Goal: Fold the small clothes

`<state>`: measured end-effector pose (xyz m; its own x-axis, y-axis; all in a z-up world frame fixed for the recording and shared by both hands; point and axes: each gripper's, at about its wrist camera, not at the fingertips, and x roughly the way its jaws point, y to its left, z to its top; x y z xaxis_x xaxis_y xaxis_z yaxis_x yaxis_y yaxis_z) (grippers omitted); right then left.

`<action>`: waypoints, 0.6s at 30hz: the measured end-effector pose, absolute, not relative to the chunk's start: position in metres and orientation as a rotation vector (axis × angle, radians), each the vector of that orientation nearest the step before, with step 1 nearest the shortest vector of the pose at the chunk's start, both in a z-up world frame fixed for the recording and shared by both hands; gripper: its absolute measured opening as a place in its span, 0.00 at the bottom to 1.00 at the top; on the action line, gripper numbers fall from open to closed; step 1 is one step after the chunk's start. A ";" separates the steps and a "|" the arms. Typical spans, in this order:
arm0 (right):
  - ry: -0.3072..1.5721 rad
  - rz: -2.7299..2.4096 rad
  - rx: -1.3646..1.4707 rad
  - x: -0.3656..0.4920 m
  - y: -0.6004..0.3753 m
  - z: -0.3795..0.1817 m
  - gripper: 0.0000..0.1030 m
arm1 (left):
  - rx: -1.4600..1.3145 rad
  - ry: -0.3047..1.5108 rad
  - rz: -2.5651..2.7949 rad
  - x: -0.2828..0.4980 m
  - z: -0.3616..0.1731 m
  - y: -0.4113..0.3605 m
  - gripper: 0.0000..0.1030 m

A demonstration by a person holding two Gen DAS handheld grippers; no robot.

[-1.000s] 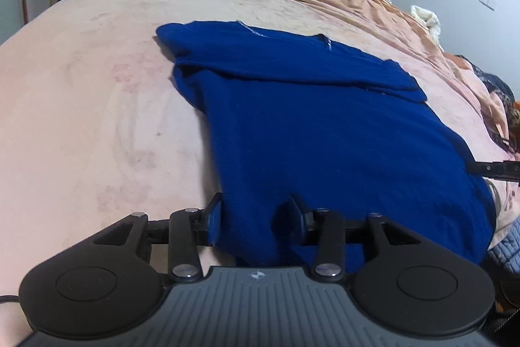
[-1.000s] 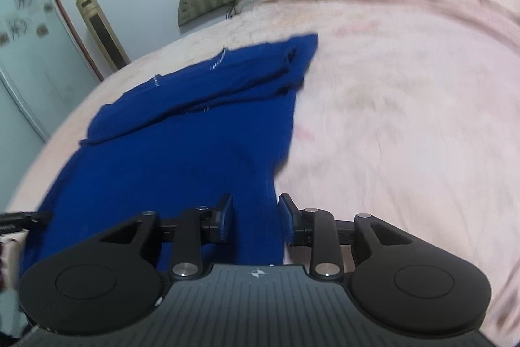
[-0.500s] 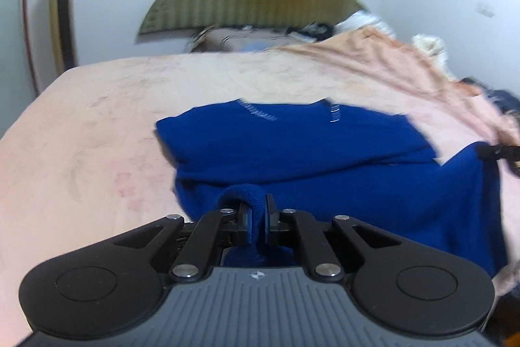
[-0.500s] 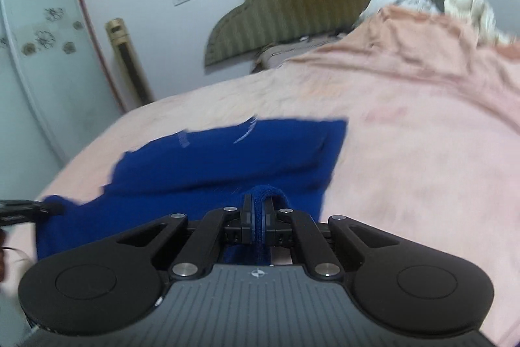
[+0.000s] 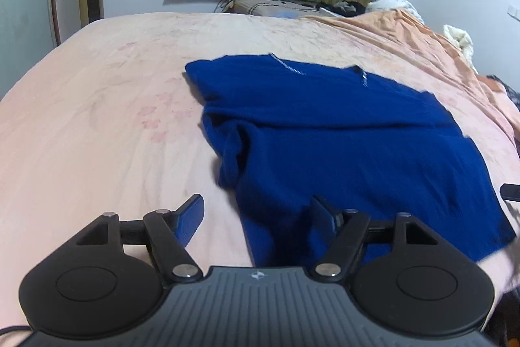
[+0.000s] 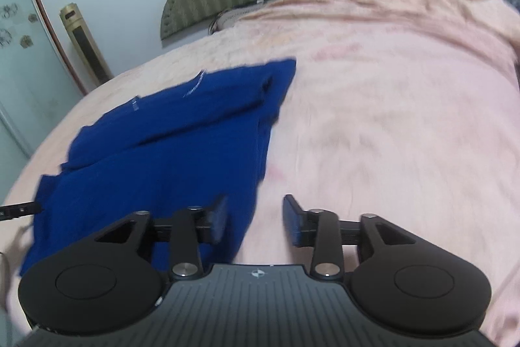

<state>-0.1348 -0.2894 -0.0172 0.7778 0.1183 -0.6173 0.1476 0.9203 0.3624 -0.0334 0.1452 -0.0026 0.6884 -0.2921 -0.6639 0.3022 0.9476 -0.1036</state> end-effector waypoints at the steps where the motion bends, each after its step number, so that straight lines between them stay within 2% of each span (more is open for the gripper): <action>1: 0.696 -0.008 0.429 -0.138 -0.288 -0.018 0.55 | 0.016 0.744 -0.327 -0.036 -0.004 0.144 0.70; 8: 0.696 0.002 0.431 -0.153 -0.263 -0.021 0.55 | 0.067 0.755 -0.171 -0.052 -0.007 0.130 0.70; 10: 0.673 -0.049 0.369 -0.152 -0.253 -0.016 0.59 | 0.089 0.753 -0.130 -0.052 -0.006 0.123 0.70; 12: 0.638 -0.088 0.317 -0.150 -0.242 -0.010 0.76 | 0.106 0.765 -0.104 -0.049 -0.006 0.117 0.70; 14: 0.608 -0.096 0.275 -0.149 -0.233 -0.004 0.86 | 0.106 0.781 -0.089 -0.048 -0.008 0.113 0.70; 18: 0.602 -0.057 0.199 -0.146 -0.216 0.001 0.91 | 0.113 0.808 -0.058 -0.046 -0.011 0.108 0.71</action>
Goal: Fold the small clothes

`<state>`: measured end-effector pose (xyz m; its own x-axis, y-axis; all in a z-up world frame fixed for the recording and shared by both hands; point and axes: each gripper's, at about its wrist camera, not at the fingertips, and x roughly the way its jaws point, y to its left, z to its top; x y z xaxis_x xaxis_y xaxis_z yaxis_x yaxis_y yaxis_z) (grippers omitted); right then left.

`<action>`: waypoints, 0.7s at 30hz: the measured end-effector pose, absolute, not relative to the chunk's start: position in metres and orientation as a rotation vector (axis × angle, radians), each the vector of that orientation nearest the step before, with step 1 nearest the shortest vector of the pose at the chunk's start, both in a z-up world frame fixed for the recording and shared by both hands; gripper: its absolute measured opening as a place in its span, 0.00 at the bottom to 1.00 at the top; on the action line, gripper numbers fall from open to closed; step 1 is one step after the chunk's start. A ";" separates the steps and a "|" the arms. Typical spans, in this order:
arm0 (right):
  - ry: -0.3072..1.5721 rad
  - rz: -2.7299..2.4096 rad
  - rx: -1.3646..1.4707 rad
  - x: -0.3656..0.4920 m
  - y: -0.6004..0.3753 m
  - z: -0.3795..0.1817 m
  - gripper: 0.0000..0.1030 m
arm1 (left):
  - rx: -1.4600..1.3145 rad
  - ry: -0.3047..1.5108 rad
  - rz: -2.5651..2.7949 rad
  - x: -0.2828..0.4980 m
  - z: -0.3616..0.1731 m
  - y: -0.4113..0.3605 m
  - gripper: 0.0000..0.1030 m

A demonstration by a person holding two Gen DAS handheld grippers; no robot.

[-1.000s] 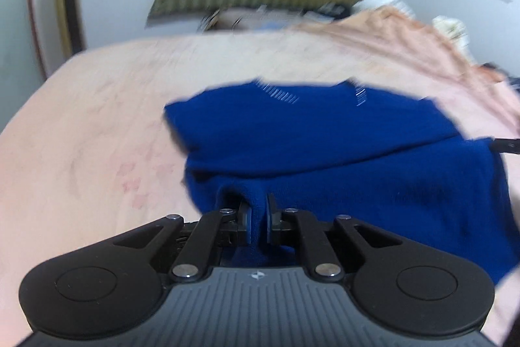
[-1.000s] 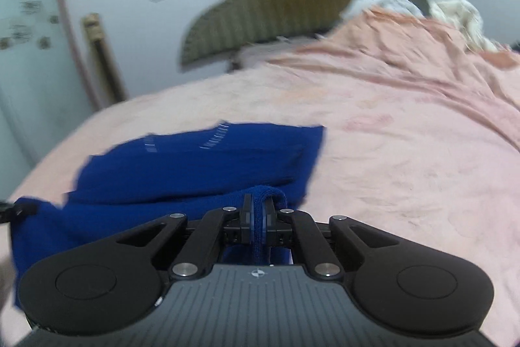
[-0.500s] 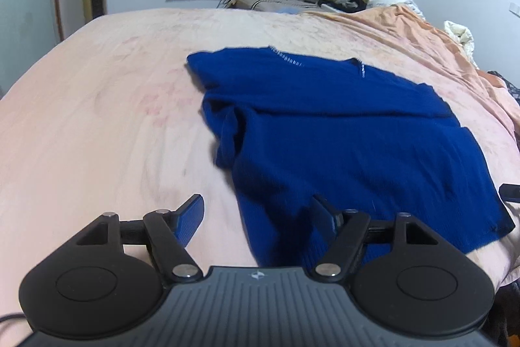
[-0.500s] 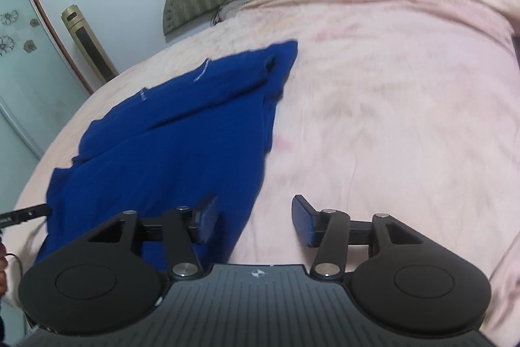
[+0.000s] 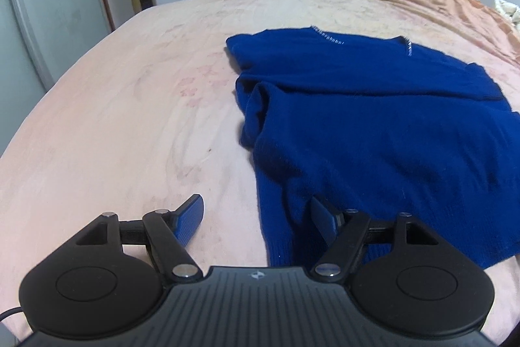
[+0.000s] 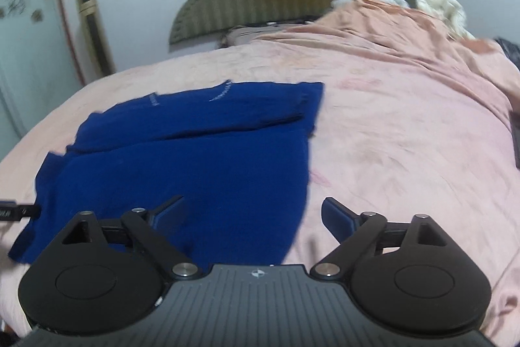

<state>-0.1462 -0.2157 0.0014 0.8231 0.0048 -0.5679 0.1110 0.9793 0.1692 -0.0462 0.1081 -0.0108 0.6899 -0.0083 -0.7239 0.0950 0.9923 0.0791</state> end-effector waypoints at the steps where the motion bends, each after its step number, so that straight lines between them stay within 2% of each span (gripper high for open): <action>1: 0.606 -0.054 0.188 -0.146 -0.213 0.002 0.92 | 0.115 0.810 -0.054 -0.046 -0.011 0.107 0.72; 15: 0.588 -0.052 0.158 -0.159 -0.208 0.003 0.91 | 0.161 0.823 -0.025 -0.053 -0.014 0.099 0.73; 18: 0.586 -0.061 0.159 -0.162 -0.209 0.004 0.89 | 0.177 0.817 -0.016 -0.056 -0.013 0.097 0.78; 21: 0.581 -0.068 0.165 -0.165 -0.211 0.004 0.89 | 0.201 0.807 0.002 -0.058 -0.014 0.092 0.78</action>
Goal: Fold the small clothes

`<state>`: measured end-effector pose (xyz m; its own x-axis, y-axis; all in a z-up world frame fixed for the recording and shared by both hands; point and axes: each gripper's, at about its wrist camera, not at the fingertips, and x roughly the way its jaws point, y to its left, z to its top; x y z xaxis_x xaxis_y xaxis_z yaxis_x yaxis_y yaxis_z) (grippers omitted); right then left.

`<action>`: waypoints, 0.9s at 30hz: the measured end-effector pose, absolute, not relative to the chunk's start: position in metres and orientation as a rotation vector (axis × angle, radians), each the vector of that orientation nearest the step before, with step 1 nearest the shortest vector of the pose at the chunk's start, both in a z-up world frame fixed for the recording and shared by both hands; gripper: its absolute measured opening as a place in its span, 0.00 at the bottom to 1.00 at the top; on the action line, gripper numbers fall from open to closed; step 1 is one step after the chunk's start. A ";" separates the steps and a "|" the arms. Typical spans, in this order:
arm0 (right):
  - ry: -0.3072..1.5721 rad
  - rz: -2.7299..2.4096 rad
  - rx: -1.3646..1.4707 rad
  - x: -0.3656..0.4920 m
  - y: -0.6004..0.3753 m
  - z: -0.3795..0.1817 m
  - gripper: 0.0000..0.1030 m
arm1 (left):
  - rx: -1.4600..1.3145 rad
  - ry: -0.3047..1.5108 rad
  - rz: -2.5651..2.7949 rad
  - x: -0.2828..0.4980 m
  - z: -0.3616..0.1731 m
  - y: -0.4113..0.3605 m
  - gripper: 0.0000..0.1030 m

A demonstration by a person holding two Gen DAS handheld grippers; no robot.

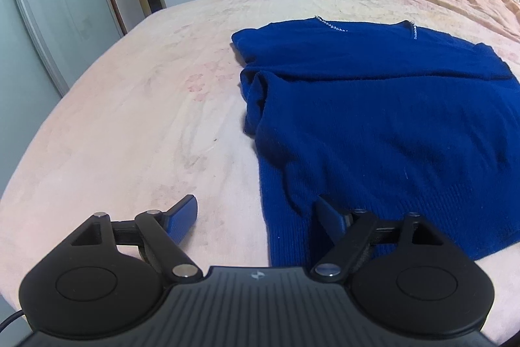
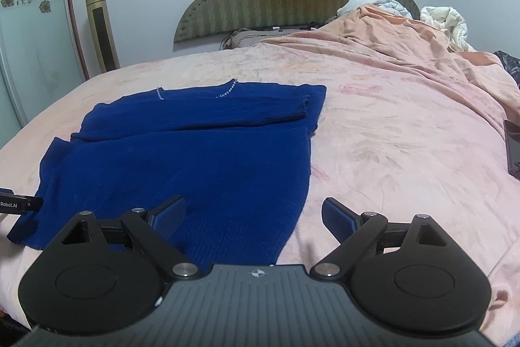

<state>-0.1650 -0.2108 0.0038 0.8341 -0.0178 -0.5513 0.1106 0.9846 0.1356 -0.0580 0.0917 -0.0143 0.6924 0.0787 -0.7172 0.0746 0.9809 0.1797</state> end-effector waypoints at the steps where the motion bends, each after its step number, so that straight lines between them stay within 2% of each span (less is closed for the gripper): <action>1: 0.579 -0.070 0.167 -0.166 -0.211 0.004 0.89 | 0.213 0.809 0.009 -0.058 -0.015 0.089 0.78; 10: 0.572 -0.054 0.178 -0.170 -0.205 0.004 0.89 | 0.276 0.788 0.043 -0.065 -0.015 0.077 0.79; 27: 0.595 -0.017 0.232 -0.182 -0.203 -0.003 0.89 | 0.217 0.805 0.033 -0.074 -0.014 0.084 0.79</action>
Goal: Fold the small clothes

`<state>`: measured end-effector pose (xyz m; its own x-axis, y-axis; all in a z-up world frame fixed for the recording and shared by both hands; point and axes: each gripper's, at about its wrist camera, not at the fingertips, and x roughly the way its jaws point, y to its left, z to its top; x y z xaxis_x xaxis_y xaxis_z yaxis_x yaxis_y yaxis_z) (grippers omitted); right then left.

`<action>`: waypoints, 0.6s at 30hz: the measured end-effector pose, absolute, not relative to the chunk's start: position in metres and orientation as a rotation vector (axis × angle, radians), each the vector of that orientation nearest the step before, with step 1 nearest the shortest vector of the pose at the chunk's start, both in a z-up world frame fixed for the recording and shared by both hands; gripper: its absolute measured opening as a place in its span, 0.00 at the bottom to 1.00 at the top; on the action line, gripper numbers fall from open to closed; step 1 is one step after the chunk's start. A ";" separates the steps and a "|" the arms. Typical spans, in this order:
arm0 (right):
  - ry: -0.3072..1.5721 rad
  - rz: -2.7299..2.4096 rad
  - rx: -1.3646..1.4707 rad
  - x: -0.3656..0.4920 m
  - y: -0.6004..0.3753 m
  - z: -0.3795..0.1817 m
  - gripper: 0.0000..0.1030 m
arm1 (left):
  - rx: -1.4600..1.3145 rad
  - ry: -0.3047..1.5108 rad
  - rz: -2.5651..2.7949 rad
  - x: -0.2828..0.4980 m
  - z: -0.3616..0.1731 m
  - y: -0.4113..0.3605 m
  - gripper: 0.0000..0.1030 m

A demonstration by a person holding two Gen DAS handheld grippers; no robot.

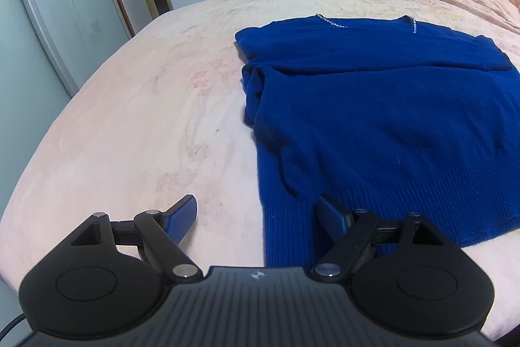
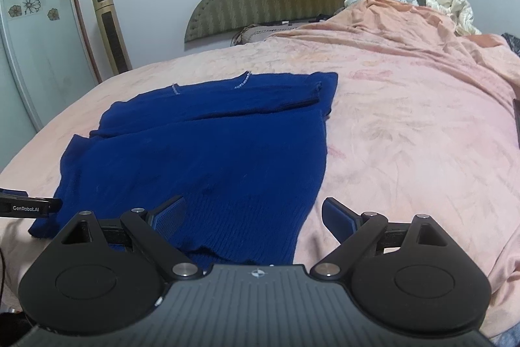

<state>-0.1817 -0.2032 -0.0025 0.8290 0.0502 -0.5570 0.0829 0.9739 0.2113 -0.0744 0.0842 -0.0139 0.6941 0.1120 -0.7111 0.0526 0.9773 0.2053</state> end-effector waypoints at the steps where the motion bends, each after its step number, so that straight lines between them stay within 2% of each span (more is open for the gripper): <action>1: 0.596 -0.015 0.242 -0.182 -0.204 -0.003 0.89 | 0.214 0.808 0.034 -0.075 -0.014 0.084 0.79; 13: 0.617 -0.007 0.263 -0.185 -0.210 -0.011 0.89 | 0.195 0.827 0.000 -0.075 -0.013 0.087 0.79; 18: 0.624 -0.024 0.268 -0.186 -0.215 -0.014 0.77 | 0.072 0.872 -0.088 -0.073 -0.013 0.111 0.79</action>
<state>-0.1862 -0.2150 -0.0140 0.8125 0.0579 -0.5801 0.1030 0.9652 0.2405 -0.0734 0.1109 -0.0126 0.6401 -0.0478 -0.7668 0.1068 0.9939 0.0272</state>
